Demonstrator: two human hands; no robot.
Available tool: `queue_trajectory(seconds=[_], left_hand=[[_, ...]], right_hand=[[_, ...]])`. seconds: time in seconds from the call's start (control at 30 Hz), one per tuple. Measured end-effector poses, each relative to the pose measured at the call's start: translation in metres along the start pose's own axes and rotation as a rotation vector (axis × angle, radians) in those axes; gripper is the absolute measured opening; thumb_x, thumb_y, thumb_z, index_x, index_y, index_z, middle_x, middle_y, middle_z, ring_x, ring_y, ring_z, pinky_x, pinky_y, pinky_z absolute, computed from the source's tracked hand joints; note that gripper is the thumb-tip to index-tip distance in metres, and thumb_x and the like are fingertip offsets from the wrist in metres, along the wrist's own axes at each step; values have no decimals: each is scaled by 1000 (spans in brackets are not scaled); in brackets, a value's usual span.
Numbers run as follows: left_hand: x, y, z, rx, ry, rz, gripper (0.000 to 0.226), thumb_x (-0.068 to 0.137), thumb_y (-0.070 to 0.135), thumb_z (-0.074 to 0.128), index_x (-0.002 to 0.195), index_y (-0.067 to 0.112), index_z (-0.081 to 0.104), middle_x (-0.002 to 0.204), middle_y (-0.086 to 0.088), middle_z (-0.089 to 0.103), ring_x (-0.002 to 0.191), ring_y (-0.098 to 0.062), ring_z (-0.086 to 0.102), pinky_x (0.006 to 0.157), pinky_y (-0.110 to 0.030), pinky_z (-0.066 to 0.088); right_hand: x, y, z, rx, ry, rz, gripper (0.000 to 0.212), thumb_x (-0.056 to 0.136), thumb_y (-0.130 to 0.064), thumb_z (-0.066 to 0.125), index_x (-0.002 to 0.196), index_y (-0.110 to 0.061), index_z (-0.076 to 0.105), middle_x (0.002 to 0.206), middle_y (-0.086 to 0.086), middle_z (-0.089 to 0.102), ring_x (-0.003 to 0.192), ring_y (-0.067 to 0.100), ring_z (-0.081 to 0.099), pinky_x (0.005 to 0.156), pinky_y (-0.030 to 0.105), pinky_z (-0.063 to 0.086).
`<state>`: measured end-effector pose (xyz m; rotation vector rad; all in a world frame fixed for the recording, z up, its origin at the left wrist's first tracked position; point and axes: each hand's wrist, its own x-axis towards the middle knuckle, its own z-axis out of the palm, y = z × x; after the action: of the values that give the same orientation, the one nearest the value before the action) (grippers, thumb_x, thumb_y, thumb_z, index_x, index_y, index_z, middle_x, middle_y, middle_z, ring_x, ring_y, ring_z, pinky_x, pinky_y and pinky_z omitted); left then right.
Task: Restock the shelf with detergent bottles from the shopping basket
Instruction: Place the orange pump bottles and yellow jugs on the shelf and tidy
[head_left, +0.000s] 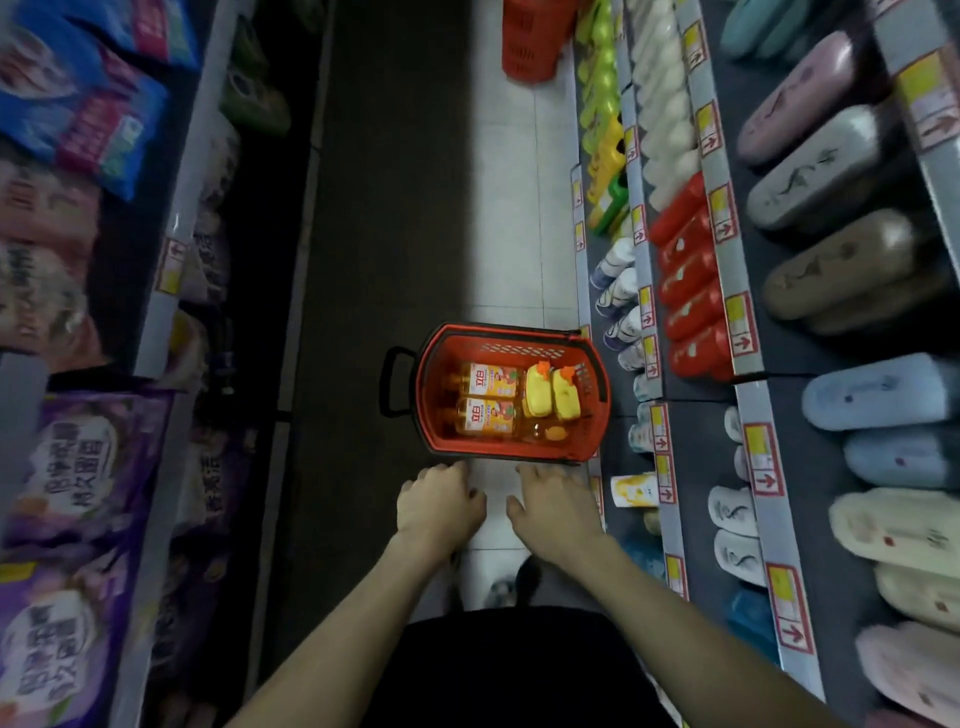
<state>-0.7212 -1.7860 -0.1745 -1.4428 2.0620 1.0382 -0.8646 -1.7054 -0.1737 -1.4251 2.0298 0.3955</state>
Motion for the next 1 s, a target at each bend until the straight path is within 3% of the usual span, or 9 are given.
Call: queue_trajectory(seconds=[0.13,0.5,0.87,1.0], left_hand=[[45,-5,1,15,-60,-53,30,92,35,54,113,19,68,118,-6,71,111,-32,66,92,-41,50],[182,32,53,-43,-171,-166,26,93,28,53,109,13,66,118,-12,71,111,-36,65,96,-42,48],[354,77,191,-108,-294,-194,33,100,32,48,120,14,66,118,-18,72,111,-40,69,92,-44,55],[398,85,236,-68,-303,-197,37,100,33,53,132,17,60,127,-15,69,126,-38,61,103,-46,49]], right_hand=[[48,17,0,-32,-50,17,43,101,-41,47,132,-13,56,134,10,64,125,33,57,100,42,43],[195,132,33,-156,-229,-14,40,100,-37,47,133,-14,54,134,11,64,124,33,59,102,43,45],[338,211,147,-96,-366,-25,44,100,-36,54,138,-16,51,127,11,66,121,32,63,96,41,51],[367,225,180,-72,-389,-33,47,99,-36,57,143,-21,48,130,9,63,123,32,63,98,42,51]])
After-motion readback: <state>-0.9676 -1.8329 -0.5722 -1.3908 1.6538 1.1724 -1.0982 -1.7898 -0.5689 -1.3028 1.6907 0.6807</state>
